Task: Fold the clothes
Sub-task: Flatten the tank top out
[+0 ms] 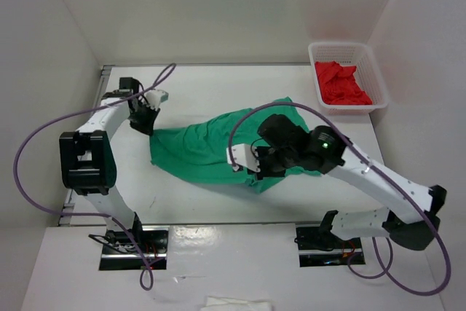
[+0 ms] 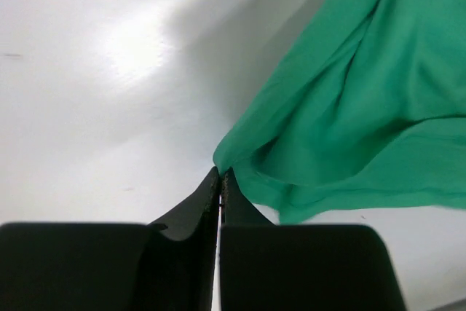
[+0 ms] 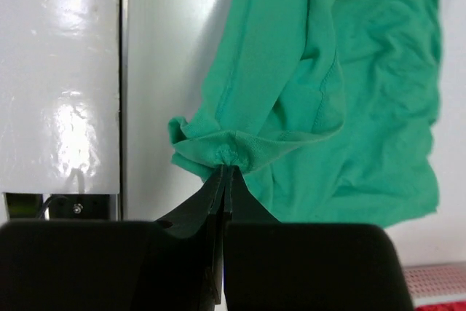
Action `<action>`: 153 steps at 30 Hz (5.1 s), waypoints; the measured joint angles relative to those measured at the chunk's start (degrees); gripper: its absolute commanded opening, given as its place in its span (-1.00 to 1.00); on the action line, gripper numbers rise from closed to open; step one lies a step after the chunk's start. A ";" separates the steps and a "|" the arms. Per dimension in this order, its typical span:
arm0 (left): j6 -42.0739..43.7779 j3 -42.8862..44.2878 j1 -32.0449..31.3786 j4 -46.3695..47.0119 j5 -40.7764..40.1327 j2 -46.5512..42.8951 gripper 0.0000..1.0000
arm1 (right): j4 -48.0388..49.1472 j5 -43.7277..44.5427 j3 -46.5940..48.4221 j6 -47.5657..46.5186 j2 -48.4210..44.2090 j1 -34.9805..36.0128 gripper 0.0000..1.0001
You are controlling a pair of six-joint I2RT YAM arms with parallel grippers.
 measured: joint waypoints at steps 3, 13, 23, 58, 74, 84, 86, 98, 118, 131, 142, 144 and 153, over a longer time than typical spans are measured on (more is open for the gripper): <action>0.26 4.90 2.99 -0.48 -0.31 -1.03 -1.00 | -0.07 0.72 0.00 -0.04 -5.09 -1.90 -1.00; 0.50 17.75 11.10 -4.13 -1.49 1.01 -1.00 | -1.27 -1.25 -0.07 -1.44 -8.31 -4.31 -1.00; 1.99 18.03 20.15 -5.29 -0.83 2.91 -1.00 | -6.73 -9.62 0.76 -6.51 -4.44 -4.31 -0.97; -10.45 104.48 31.17 -27.54 20.83 2.27 -1.00 | 45.27 53.44 19.71 2.75 -3.72 -20.44 -1.00; -12.61 106.57 31.39 -28.06 19.65 -10.51 -1.00 | 39.82 41.11 27.85 12.20 -9.49 -32.94 -1.00; -16.61 106.68 31.43 -20.63 14.86 -17.31 -1.00 | 38.69 28.79 36.87 14.27 -10.73 -39.54 -1.00; -17.11 106.68 31.43 -19.80 14.49 -17.49 -1.00 | 38.69 28.24 36.37 13.84 -10.75 -40.22 -1.00; -18.58 106.66 31.45 -16.17 10.97 -18.73 -1.00 | 38.58 29.14 37.66 8.31 -9.75 -40.79 -1.00; -18.95 106.22 31.45 -10.51 12.55 -3.72 -0.99 | 45.92 28.00 44.13 4.55 11.50 -40.81 -1.00; -19.43 105.57 31.08 -7.98 12.55 8.87 -0.99 | 33.79 26.99 96.39 5.86 51.36 -42.69 -1.00; -22.16 106.09 31.04 -1.55 13.66 7.61 -0.99 | 34.53 24.74 98.20 10.73 50.10 -45.46 -1.00; -22.23 106.09 31.04 -1.77 13.94 6.49 -0.99 | 34.01 23.98 98.20 10.97 48.98 -45.64 -1.00; -17.33 107.65 31.17 -15.50 21.31 2.93 -1.00 | 15.10 14.40 99.97 8.35 42.62 -48.41 -1.00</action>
